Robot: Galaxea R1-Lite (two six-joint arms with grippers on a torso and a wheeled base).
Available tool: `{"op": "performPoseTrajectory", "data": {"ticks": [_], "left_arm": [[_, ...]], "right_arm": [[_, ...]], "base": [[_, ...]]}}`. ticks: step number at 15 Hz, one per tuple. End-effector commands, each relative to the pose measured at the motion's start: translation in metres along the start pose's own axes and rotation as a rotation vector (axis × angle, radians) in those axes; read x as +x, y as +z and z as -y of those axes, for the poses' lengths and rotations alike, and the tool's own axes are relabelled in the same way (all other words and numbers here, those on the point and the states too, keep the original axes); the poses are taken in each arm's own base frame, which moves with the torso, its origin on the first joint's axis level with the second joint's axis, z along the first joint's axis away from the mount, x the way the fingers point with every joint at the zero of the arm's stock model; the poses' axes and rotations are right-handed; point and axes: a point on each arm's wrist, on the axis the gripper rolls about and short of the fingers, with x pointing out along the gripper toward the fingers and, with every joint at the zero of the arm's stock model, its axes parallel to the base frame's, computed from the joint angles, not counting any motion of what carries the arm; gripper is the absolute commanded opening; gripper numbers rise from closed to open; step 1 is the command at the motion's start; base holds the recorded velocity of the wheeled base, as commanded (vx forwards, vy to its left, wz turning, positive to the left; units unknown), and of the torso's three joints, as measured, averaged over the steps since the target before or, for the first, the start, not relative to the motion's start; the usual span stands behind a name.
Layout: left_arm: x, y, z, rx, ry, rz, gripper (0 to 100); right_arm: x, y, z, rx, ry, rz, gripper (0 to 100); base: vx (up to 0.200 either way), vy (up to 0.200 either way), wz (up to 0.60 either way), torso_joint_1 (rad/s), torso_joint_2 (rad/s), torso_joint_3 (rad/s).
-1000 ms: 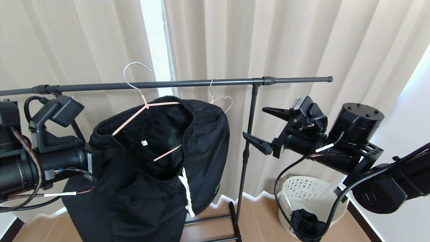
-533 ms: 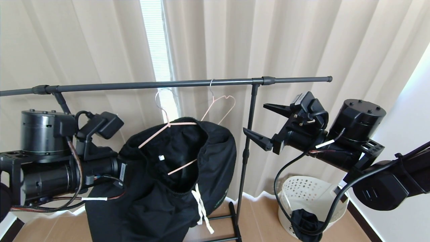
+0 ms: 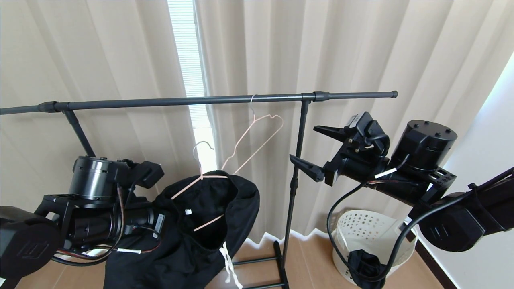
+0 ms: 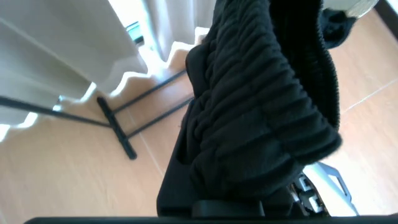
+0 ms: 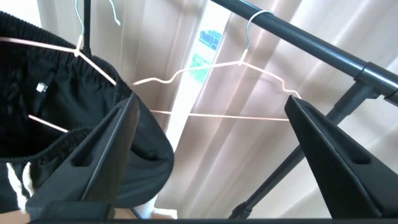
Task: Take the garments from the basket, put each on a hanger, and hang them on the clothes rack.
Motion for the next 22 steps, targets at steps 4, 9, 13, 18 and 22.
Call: {"op": "performPoseTrajectory", "data": {"ticks": [4, 9, 13, 18, 22], "left_arm": [[0.023, -0.004, -0.006, -0.012, 0.06, -0.026, 0], [0.046, -0.01, -0.02, -0.027, 0.175, 0.019, 0], [0.046, -0.021, -0.02, -0.031, 0.172, -0.017, 0], [0.051, -0.032, -0.026, -0.043, 0.184, -0.063, 0], [0.059, -0.026, -0.036, -0.054, 0.209, -0.026, 0]], "right_arm": [[0.001, -0.002, 0.0, 0.002, 0.003, -0.004, 100], [0.0, -0.001, -0.001, 0.002, 0.003, -0.004, 100], [0.003, -0.006, -0.001, 0.005, 0.006, -0.014, 100], [0.003, -0.008, -0.001, -0.003, 0.007, -0.019, 100], [0.003, -0.007, -0.001, -0.003, 0.007, -0.017, 100]], "base": [[0.0, 0.0, 0.0, 0.0, 0.0, 0.0], [0.0, 0.0, 0.0, 0.0, 0.0, 0.0], [0.0, 0.0, 0.0, 0.0, 0.0, 0.0], [0.0, 0.0, 0.0, 0.0, 0.0, 0.0], [0.0, 0.0, 0.0, 0.0, 0.0, 0.0]]}}
